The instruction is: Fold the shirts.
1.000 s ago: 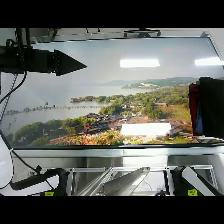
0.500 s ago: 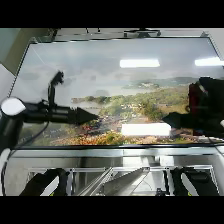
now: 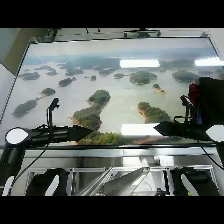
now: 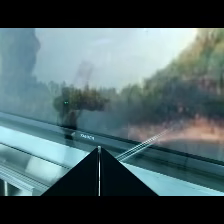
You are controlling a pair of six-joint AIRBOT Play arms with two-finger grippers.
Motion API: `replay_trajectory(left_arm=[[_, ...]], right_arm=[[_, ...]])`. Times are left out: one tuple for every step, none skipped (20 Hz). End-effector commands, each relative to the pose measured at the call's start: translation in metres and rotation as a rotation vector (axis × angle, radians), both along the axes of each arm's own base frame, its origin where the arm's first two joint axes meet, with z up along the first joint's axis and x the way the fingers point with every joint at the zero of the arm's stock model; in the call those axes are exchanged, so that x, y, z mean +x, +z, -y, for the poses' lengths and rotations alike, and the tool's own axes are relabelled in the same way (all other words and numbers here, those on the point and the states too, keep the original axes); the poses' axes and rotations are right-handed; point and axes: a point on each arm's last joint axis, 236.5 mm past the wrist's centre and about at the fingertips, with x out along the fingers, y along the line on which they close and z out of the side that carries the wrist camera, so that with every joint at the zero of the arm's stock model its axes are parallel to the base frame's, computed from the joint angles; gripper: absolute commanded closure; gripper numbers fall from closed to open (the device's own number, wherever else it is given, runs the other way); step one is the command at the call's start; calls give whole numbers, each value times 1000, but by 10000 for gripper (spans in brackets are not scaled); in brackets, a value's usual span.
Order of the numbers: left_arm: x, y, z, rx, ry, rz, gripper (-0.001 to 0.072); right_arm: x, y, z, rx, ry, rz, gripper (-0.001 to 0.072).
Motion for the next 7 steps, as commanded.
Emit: replay_trajectory(left_arm=[[2, 9, -12, 7, 59, 62, 692], [3, 12, -14, 8, 70, 78, 692], [3, 14, -15, 9, 78, 90, 692], [3, 16, -16, 10, 85, 100, 692], [3, 17, -17, 10, 86, 108, 692], [2, 18, -17, 11, 88, 117, 692], [2, 20, -17, 11, 89, 123, 692]], right_arm=[[0, 0, -3, 13, -2, -3, 693], [0, 0, -3, 13, -3, -3, 693], [0, 0, -3, 13, -2, -3, 693], [0, 0, -3, 13, -3, -3, 693], [0, 0, -3, 13, -3, -3, 693], [0, 0, -3, 13, -2, -3, 693], [0, 0, -3, 13, -3, -3, 693]])
